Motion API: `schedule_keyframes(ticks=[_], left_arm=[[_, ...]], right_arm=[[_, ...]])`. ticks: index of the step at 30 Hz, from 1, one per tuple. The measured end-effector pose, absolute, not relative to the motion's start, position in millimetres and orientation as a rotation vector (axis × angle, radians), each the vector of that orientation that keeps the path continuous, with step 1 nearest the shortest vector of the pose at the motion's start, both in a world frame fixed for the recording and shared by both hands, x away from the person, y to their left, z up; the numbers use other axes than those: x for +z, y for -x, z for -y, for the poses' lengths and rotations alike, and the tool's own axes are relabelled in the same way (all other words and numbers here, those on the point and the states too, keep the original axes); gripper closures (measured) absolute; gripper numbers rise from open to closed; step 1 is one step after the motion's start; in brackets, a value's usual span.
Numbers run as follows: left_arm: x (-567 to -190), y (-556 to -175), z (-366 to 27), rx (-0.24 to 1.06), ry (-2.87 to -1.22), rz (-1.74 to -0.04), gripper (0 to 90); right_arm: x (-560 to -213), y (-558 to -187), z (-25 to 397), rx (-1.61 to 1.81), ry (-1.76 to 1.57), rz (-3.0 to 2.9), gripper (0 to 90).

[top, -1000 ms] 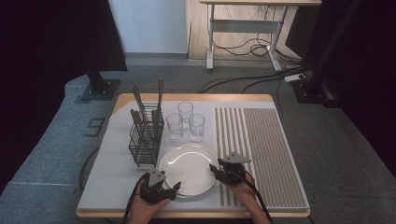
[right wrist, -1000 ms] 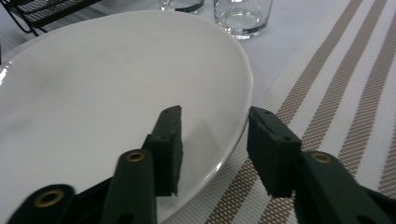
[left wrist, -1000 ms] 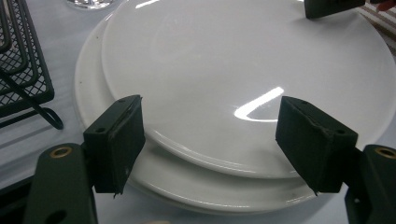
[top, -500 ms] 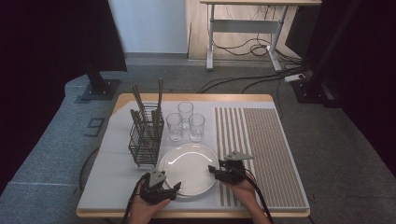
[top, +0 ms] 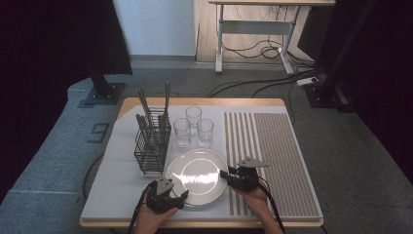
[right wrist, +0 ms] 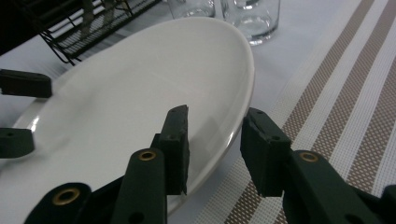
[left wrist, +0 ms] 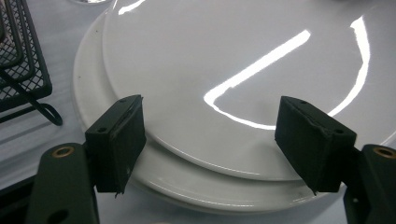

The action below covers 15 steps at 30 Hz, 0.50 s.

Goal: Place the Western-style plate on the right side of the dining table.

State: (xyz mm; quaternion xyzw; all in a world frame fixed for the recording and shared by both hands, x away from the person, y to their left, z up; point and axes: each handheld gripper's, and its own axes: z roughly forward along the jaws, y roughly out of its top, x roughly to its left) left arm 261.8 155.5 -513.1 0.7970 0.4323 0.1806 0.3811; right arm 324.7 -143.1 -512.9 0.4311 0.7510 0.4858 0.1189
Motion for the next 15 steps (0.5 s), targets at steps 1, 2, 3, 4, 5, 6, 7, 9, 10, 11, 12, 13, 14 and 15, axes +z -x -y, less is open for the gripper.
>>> schedule_keyframes(ticks=[1,2,3,4,5,6,7,9,10,11,12,13,14,15], left_arm=[[-513.4,-262.0,-155.5,0.46,-2.035,-1.105,24.8],[-513.4,-262.0,-155.5,0.46,-2.035,-1.105,24.8],[-514.0,-262.5,-155.6,0.458,-2.036,-1.107,24.8],[-514.2,-262.6,-155.8,0.456,-2.036,-1.108,24.8],[-514.4,-262.6,-155.9,0.456,-2.036,-1.109,24.9],[-514.4,-262.6,-155.9,0.456,-2.036,-1.109,25.1],[-514.6,-263.0,-155.8,0.457,-2.039,-1.109,25.2],[-514.7,-263.2,-155.6,0.459,-2.04,-1.109,25.4],[-514.7,-263.3,-155.4,0.461,-2.042,-1.109,25.4],[-514.8,-263.2,-155.0,0.464,-2.045,-1.109,25.6],[-515.2,-263.1,-154.6,0.467,-2.044,-1.109,25.6],[-515.7,-262.9,-153.7,0.45,-2.048,-1.105,26.0],[-515.7,-262.9,-153.7,0.45,-2.048,-1.105,25.9],[-516.4,-262.6,-152.7,0.452,-2.053,-1.1,26.0]], right_arm=[[-511.4,-323.8,143.6,1.431,-1.253,-2.194,64.0],[-511.4,-323.8,143.6,1.431,-1.253,-2.194,64.0],[-509.8,-322.7,144.5,1.46,-1.247,-2.183,65.3],[-509.2,-322.5,144.8,1.47,-1.245,-2.182,65.6],[-508.8,-322.4,145.0,1.477,-1.246,-2.181,66.2],[-508.8,-322.4,145.0,1.477,-1.246,-2.181,66.2],[-508.1,-322.5,145.6,1.504,-1.255,-2.192,66.9],[-507.8,-322.4,145.2,1.51,-1.254,-2.2,66.8],[-507.6,-322.3,144.9,1.512,-1.257,-2.199,66.8],[-507.5,-322.4,144.6,1.514,-1.259,-2.197,66.8],[-507.5,-322.6,144.5,1.519,-1.263,-2.202,66.8],[-508.4,-323.0,143.5,1.542,-1.276,-2.214,65.8],[-508.4,-323.0,143.5,1.542,-1.276,-2.214,65.8],[-509.1,-322.6,142.7,1.579,-1.284,-2.218,65.7]])
